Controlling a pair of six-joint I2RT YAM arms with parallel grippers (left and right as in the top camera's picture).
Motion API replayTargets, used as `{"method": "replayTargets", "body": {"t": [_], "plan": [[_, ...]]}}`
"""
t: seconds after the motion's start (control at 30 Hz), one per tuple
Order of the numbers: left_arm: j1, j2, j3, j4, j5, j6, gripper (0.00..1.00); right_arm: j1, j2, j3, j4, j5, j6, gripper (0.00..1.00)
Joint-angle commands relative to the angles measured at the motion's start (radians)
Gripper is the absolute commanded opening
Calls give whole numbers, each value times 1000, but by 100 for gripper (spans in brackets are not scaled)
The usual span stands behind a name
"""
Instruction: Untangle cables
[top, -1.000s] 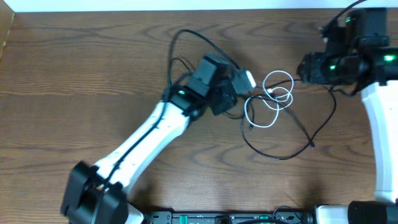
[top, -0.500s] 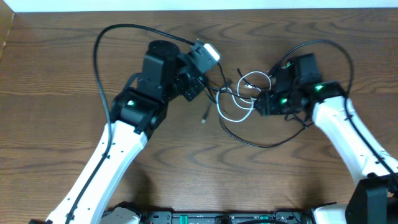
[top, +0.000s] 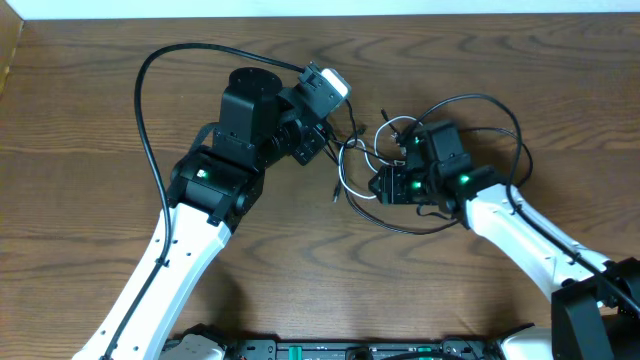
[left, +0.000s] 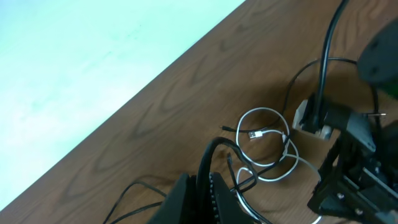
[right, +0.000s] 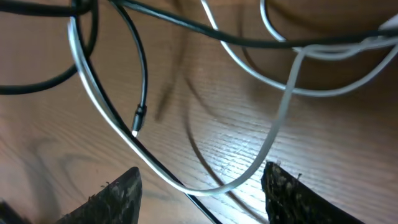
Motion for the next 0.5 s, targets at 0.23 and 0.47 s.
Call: {"method": "replayTargets", "body": {"t": [0.23,0.47], "plan": [[3,-17,1,2,40,-35,8,65,99,-17,81,129,128,58],[4,-17,1,-4,56,-35,8,66,168,-16,192,177,197,1]]}}
